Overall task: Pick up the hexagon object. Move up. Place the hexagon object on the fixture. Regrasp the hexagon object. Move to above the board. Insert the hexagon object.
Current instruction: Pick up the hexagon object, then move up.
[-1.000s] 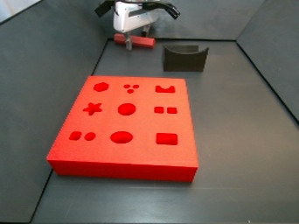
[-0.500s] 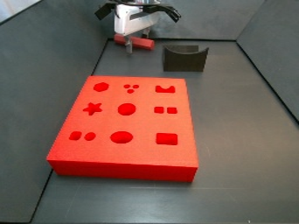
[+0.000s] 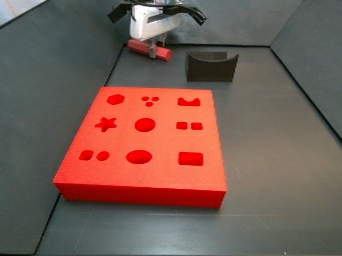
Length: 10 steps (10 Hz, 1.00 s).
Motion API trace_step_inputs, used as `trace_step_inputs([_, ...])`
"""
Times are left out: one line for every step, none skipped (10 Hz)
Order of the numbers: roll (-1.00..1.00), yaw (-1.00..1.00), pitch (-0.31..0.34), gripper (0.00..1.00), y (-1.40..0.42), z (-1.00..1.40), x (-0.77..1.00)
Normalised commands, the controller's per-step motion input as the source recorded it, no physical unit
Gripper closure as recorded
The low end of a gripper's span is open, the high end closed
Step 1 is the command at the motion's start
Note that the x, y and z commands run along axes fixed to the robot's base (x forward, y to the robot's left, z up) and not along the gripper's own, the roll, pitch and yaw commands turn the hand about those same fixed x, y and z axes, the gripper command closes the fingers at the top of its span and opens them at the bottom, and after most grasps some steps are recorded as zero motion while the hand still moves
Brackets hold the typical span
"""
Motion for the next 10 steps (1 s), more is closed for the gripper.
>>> trace_step_inputs([0.00,0.00,0.000,1.00,0.00,0.00,0.00])
trace_step_inputs([0.00,0.00,0.000,1.00,0.00,0.00,0.00])
trace_step_inputs([0.00,0.00,0.000,1.00,0.00,0.00,0.00])
trace_step_inputs([0.00,0.00,0.000,1.00,0.00,0.00,0.00])
trace_step_inputs([0.00,0.00,0.000,1.00,0.00,0.00,0.00])
trace_step_inputs([0.00,0.00,0.000,1.00,0.00,0.00,0.00])
trace_step_inputs([0.00,0.00,0.000,1.00,0.00,0.00,0.00])
trace_step_inputs([0.00,0.00,0.000,1.00,0.00,0.00,0.00])
trace_step_inputs([0.00,0.00,0.000,1.00,0.00,0.83,0.00])
trace_step_inputs([-0.01,0.00,0.000,1.00,0.02,0.87,-0.01])
